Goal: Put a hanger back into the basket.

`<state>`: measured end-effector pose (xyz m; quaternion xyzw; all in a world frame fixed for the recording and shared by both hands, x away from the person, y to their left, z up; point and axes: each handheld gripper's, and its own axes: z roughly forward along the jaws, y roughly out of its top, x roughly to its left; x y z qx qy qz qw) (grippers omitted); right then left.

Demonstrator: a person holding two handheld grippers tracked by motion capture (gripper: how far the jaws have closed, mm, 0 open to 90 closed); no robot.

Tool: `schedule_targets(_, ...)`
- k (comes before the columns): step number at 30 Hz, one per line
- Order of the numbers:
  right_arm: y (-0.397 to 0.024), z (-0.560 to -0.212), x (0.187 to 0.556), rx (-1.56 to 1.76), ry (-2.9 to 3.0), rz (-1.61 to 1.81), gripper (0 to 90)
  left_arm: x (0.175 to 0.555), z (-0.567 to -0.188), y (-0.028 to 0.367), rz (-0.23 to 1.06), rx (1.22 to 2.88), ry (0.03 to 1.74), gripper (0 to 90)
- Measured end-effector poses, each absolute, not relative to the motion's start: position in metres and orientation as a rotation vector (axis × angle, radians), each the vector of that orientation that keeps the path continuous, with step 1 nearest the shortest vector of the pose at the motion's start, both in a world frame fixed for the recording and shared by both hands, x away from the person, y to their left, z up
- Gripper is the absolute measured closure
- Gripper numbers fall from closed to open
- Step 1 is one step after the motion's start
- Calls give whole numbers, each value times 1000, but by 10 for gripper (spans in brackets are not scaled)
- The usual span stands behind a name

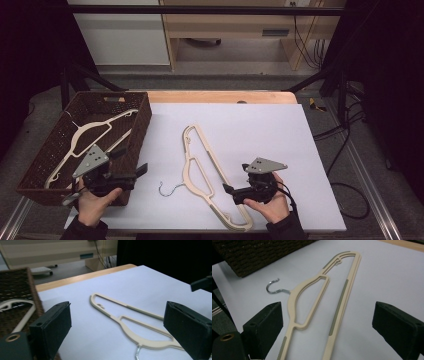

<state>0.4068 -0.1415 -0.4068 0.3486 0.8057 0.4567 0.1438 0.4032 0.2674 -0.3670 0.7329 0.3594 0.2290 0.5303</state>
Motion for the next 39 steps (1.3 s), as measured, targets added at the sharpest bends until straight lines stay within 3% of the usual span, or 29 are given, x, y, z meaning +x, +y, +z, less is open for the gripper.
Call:
schedule_targets(15, -113, -428, 395, 971, 2478, 1186, 158, 395, -394, 247, 525, 1863, 809, 83)
schedule_targets(21, -99, -443, 394, 977, 2565, 1124, 257, 399, -403, 241, 518, 1893, 810, 83)
schedule_targets(36, -78, -466, 389, 1074, 2678, 963, 648, 400, -408, 237, 519, 1912, 817, 86)
schedule_targets(39, -78, -466, 388, 1070, 2688, 957, 679, 400, -408, 237, 515, 1908, 812, 89)
